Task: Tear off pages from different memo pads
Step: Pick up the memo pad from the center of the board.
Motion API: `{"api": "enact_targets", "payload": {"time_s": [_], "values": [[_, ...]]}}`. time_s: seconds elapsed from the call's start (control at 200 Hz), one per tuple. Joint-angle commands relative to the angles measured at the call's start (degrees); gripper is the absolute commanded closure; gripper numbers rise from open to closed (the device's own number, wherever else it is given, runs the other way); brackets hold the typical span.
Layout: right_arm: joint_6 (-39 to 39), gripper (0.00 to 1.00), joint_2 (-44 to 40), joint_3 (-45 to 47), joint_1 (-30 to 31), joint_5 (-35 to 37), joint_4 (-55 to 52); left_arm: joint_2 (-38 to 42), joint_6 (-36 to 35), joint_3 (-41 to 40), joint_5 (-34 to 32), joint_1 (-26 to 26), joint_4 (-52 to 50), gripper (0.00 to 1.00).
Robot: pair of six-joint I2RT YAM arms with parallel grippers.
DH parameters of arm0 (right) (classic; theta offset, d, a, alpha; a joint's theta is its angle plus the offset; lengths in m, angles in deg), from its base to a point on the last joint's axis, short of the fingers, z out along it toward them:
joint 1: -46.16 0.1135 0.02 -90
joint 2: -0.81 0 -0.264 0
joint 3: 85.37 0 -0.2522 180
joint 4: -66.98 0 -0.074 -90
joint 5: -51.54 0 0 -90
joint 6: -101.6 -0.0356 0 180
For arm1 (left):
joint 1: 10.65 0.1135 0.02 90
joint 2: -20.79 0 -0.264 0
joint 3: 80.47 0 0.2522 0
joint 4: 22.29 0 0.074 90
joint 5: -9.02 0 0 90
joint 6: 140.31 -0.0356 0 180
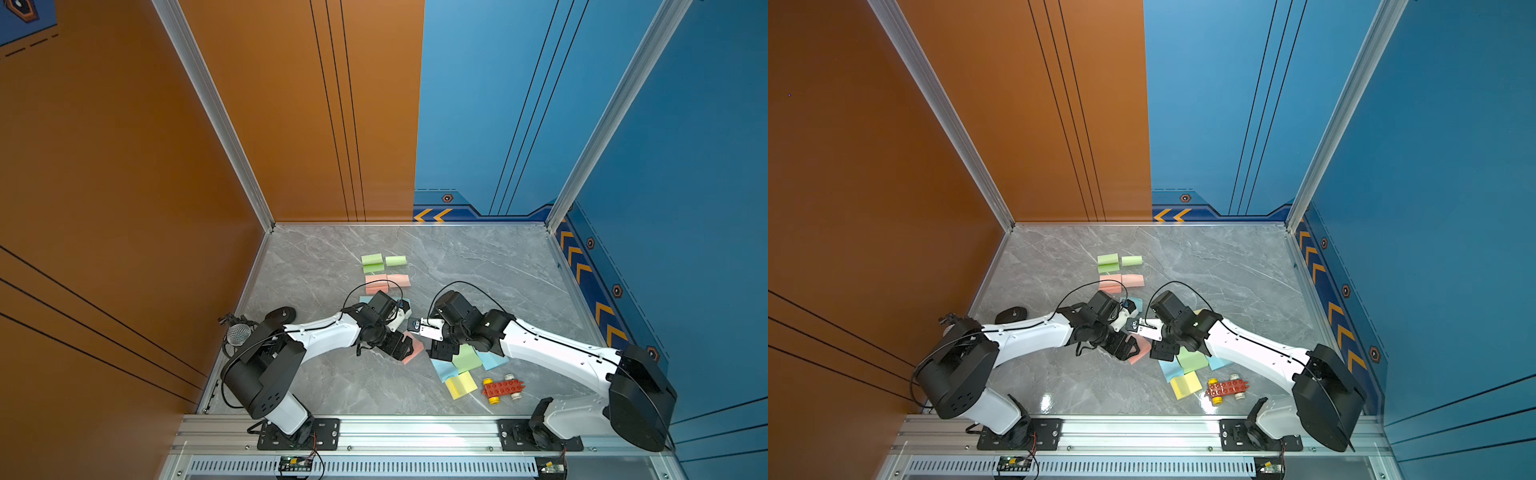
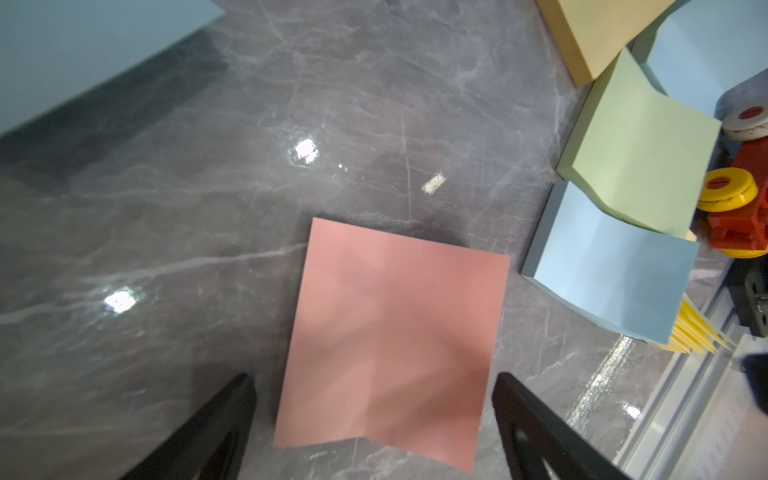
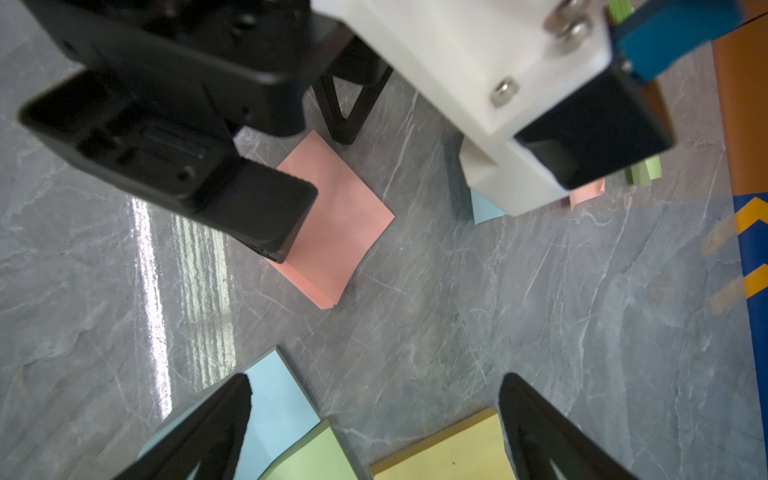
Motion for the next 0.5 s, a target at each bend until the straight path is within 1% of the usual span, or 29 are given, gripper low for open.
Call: {"api": "enact_targets", "payload": {"time_s": [0.0, 0.1, 0.11, 0.12, 0.18, 0.235, 0.245, 0.265, 0.33, 0.495], "values": [[1.13, 0.05, 1.02, -1.76, 0.57, 1.20, -1.44, -1.59, -0.03, -1.79, -1.80, -0.35, -4.57, 0.11], [1.30, 0.05, 1.29, -1.97, 0.68, 1.73, -1.43, -1.50, 0.06, -1.77, -1.82, -0.32, -4.55, 0.13], [1.31, 0.05, 1.32, -1.97, 0.73, 1.83, -1.40, -1.47, 0.06, -1.75, -1.81, -0.34, -4.55, 0.16], [1.31, 0.05, 1.33, -1.97, 0.79, 1.85, -1.39, -1.46, 0.15, -1.79, -1.92, -0.35, -4.55, 0.17], [1.50, 0.05, 1.52, -2.06, 0.93, 2.18, -1.39, -1.29, 0.21, -1.82, -1.78, -0.26, -4.55, 0.18], [1.61, 0.05, 1.61, -2.04, 1.02, 2.35, -1.48, -0.92, 0.30, -1.89, -1.09, -0.18, -4.50, 0.15], [1.65, 0.04, 1.67, -1.99, 0.99, 2.40, -1.43, -0.75, 0.25, -1.91, -0.92, -0.17, -4.52, 0.11], [1.72, 0.05, 1.61, -1.98, 1.01, 2.46, -1.44, -0.48, 0.32, -1.91, -0.70, -0.24, -4.49, 0.07], [1.83, 0.05, 1.52, -1.84, 1.02, 2.64, -1.41, 0.66, 0.26, -2.21, -0.05, -0.35, -4.46, 0.00], [1.85, 0.04, 1.51, -1.79, 1.01, 2.69, -1.48, 1.82, 0.06, -2.50, -1.82, -0.53, -4.57, 0.01]]}}
